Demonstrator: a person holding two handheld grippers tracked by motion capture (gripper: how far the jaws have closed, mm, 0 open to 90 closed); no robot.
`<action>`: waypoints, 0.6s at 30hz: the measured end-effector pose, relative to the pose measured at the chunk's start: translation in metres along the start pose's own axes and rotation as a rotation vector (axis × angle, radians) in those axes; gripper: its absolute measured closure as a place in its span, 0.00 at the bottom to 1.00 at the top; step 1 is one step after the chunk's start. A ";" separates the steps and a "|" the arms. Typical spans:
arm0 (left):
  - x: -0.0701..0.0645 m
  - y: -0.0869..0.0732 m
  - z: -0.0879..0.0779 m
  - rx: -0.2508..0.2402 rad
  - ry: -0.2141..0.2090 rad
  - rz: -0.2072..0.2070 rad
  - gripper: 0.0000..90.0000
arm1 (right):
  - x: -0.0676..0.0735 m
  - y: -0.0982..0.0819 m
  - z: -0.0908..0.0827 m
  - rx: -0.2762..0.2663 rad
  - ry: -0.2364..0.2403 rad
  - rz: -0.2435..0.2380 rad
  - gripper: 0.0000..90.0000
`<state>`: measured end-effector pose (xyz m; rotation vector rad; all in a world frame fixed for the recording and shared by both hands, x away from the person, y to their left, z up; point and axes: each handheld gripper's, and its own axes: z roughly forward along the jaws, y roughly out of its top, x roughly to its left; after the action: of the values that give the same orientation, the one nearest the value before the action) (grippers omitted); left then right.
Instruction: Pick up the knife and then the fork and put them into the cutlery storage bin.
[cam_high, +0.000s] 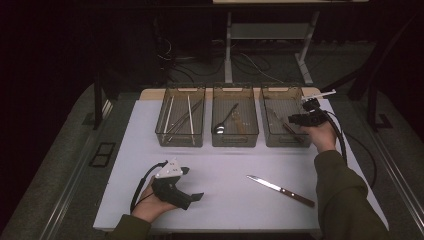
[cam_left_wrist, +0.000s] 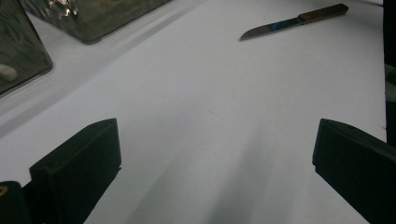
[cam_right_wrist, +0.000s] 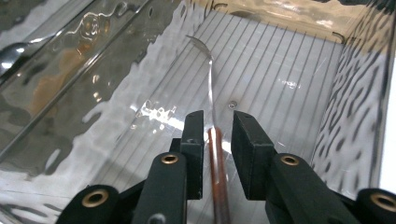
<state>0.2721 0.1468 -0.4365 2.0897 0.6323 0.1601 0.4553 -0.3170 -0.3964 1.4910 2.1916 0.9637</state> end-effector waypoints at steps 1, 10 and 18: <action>0.000 0.000 0.000 0.000 0.000 0.000 0.00 | 0.000 0.000 -0.001 -0.005 0.000 0.003 0.80; 0.000 0.000 0.001 0.002 0.001 -0.002 0.00 | -0.002 0.001 -0.020 -0.071 0.057 0.017 0.72; 0.000 0.000 0.001 0.006 0.005 -0.002 0.00 | 0.001 -0.005 -0.044 -0.122 0.112 -0.007 0.66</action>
<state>0.2724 0.1460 -0.4372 2.0951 0.6385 0.1620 0.4253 -0.3324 -0.3678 1.4044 2.1691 1.1828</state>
